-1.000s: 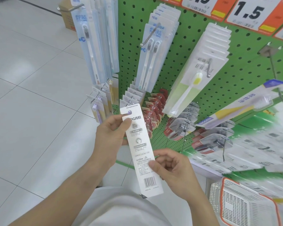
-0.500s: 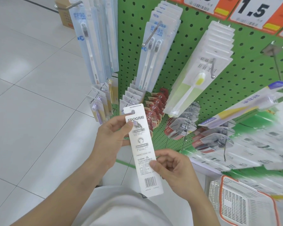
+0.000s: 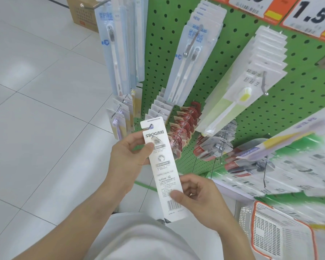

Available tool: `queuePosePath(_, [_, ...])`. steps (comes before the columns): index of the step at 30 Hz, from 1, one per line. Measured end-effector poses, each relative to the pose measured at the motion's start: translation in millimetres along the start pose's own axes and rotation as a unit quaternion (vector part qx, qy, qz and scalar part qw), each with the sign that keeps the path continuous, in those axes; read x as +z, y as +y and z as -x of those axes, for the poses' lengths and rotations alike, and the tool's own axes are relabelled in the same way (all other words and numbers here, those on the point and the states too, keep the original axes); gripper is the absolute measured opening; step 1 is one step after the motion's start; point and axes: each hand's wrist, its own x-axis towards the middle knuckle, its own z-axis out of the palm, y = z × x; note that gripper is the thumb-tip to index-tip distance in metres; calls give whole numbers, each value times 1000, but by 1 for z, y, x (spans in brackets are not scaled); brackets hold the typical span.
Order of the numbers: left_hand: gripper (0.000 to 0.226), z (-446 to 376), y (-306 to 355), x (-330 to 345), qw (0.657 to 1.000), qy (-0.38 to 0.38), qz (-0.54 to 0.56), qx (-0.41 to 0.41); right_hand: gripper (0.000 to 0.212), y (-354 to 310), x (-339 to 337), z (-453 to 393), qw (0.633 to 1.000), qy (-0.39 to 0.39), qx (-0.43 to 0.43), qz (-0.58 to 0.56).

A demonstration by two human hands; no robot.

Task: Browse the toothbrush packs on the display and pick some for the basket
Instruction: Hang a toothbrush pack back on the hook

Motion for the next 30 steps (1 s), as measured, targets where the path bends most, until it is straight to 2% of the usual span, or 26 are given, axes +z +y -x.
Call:
queuePosePath(6, [46, -3, -2, -16, 998, -43, -29, -23, 21, -6, 19, 0, 1000, 17, 6, -6])
queuePosePath(10, [42, -6, 0, -32, 999, -32, -24, -30, 29, -11, 34, 1, 1000, 10, 19, -5])
queuePosePath(14, [37, -7, 3, -47, 1000, -20, -23, -1, 30, -14, 48, 4, 996, -14, 80, -26])
queuePosePath(17, [39, -2, 3, -53, 996, -51, -73, 31, 24, -18, 64, 5, 995, 20, 89, -37])
queuePosePath(20, [53, 3, -1, -55, 989, -104, -102, 17, 21, -22, 80, 7, 994, 47, 85, -51])
queuePosePath(25, [53, 2, -4, -63, 986, -122, -114, -8, 17, -21, 93, 17, 992, 72, 77, -70])
queuePosePath(30, [42, 14, -13, -57, 981, -148, -122, -24, 34, -9, 100, 33, 987, 117, 49, -96])
